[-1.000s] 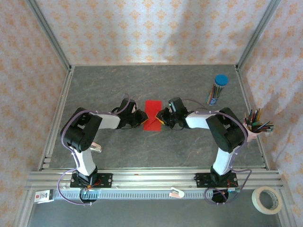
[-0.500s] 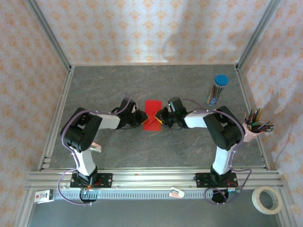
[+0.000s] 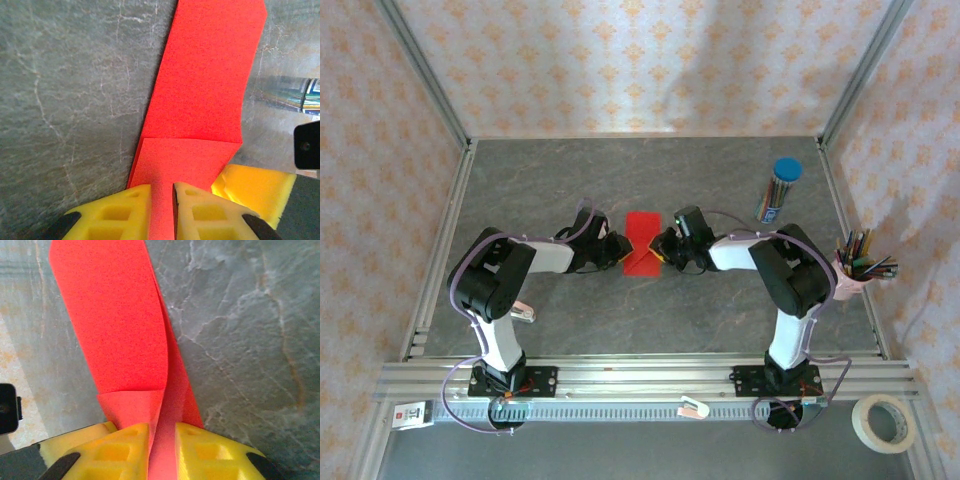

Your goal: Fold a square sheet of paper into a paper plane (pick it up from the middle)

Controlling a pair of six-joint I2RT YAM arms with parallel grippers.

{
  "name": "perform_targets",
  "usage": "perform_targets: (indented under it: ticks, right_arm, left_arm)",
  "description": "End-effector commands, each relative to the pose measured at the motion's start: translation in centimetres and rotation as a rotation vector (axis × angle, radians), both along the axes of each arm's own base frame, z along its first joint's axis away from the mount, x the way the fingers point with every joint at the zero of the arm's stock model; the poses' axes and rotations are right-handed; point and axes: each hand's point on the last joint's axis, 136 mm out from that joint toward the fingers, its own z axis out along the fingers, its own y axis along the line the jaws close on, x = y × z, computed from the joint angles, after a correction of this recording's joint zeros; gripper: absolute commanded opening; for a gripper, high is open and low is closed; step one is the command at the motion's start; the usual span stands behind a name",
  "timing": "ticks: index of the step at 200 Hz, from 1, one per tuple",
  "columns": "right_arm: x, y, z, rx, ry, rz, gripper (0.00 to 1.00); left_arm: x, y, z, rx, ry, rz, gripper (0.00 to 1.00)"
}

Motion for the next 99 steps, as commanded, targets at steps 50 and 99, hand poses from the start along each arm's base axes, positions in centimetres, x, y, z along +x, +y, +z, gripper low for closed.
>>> perform_targets:
  ticks: [50,99]
  right_arm:
    - [0.6,2.4,2.1,0.121,-0.054,0.058,0.16]
    - [-0.1,2.7,1.4,0.120,-0.040,0.075,0.14]
  left_arm:
    - [-1.1,0.7,-1.0,0.011,0.050,0.015,0.22]
    - [-1.0,0.5,-0.5,-0.010,0.041,0.018,0.23]
